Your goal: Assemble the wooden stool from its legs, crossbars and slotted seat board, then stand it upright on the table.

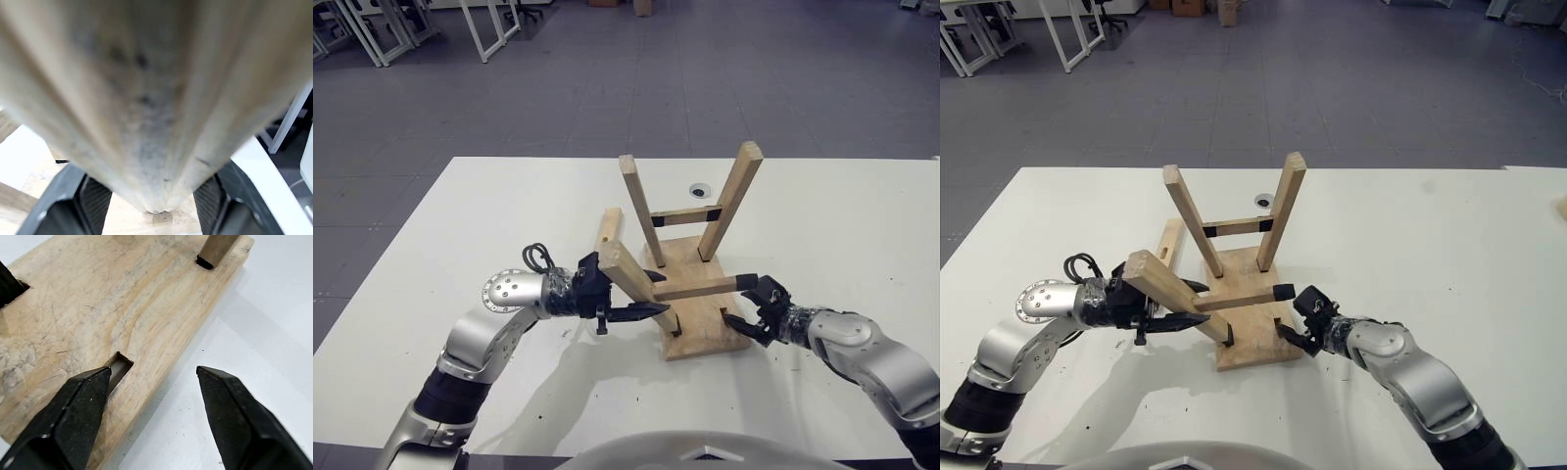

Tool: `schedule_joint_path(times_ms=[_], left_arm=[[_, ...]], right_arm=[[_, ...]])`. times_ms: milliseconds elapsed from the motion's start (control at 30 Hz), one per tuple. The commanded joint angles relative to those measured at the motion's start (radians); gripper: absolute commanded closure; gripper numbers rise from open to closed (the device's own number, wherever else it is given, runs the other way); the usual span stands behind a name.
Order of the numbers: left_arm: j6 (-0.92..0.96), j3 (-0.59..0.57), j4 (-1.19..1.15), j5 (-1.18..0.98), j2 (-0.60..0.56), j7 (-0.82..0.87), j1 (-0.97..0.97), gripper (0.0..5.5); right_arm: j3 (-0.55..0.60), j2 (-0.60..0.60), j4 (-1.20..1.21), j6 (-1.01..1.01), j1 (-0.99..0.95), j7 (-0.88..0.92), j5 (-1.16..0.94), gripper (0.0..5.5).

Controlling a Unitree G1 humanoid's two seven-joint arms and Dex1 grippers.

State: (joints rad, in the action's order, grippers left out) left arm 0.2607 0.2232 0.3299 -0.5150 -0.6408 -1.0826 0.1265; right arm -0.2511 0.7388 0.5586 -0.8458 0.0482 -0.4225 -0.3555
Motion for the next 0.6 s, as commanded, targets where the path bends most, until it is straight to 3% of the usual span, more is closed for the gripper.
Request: schedule_joint_path(times_ms=[33,133,267,400,600], left_arm=[[0.128,0.084,-0.032,0.244,-0.081,0.141,-0.023,3.44],[0.157,0.151,-0.055,0.279,-0.044,0.223,-0.1,3.44],[0.088,0.239,-0.135,0.321,-0.069,0.214,-0.134,3.44],[0.011,0.372,-0.223,0.454,-0.16,0.111,-0.088,3.44],[-0.048,0.452,-0.335,0.46,-0.221,-0.011,-0.054,3.44]], right_arm=[[0.007,-0.033,0.007,-0.04,0.034,0.026,0.019,2.28],[0.029,-0.058,0.009,-0.042,0.028,0.043,0.017,2.28],[0.059,-0.075,0.0,-0.038,0.013,0.047,0.017,2.28],[0.083,-0.105,-0.015,-0.035,0.002,0.061,0.014,2.28],[0.088,-0.125,-0.029,-0.021,-0.007,0.064,0.018,2.28]])
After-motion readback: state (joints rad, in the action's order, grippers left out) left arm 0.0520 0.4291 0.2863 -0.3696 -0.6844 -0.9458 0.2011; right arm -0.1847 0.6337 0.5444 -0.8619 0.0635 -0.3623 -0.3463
